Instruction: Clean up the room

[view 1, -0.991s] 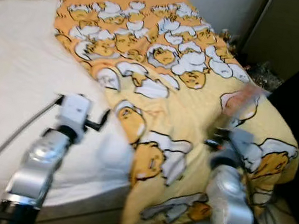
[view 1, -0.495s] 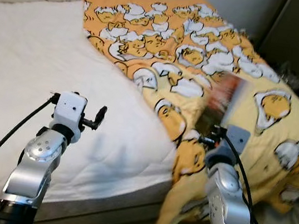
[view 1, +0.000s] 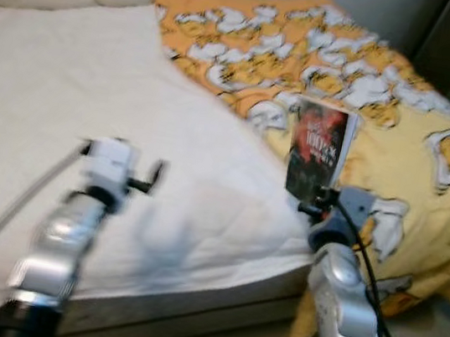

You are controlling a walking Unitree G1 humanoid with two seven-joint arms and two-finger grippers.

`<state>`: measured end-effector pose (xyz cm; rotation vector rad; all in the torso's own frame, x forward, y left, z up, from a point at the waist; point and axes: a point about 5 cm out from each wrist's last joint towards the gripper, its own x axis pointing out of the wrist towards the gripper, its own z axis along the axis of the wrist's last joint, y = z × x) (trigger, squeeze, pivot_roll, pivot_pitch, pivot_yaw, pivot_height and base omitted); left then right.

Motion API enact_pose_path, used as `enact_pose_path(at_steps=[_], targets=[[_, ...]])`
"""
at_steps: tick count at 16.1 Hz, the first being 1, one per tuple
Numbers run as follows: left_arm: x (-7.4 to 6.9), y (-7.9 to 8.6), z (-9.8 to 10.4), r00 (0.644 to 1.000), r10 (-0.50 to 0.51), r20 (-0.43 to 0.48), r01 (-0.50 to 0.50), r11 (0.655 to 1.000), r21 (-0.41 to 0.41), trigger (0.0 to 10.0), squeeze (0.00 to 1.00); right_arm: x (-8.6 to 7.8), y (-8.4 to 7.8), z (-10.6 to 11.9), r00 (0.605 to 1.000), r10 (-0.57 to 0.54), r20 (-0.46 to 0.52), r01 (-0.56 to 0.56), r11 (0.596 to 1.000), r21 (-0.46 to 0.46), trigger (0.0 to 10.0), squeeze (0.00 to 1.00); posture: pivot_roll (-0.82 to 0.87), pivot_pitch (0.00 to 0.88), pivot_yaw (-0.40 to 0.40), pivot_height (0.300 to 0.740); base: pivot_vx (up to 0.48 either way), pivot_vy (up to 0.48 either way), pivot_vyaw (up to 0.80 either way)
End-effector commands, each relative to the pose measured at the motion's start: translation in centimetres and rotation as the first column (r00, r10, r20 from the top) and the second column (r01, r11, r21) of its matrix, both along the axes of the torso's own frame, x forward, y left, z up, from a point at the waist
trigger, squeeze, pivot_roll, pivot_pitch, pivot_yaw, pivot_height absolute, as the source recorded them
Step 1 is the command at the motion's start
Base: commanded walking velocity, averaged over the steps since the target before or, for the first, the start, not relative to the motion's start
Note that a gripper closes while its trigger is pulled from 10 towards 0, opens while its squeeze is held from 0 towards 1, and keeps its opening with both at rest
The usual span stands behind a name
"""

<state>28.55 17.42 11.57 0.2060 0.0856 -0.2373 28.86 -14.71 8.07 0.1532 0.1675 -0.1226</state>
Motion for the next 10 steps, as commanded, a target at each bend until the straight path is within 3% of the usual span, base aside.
enact_pose_path(at_steps=[1,10], targets=[[0.11,0.72,0.22,1.000,0.019,0.005,-0.019,1.000,0.019,10.0,0.00,0.35,-0.04,1.10,0.998,-0.012,0.056,0.012,1.000,0.002,10.0,0.00,0.08,0.000,0.019,0.740,0.000,0.431,0.00],[0.33,0.67,0.40,1.000,0.007,0.008,-0.007,1.000,0.023,10.0,0.00,0.51,0.09,1.15,0.998,-0.009,0.063,0.009,1.000,0.001,10.0,0.00,0.08,0.000,0.028,0.740,0.000,0.424,0.00]])
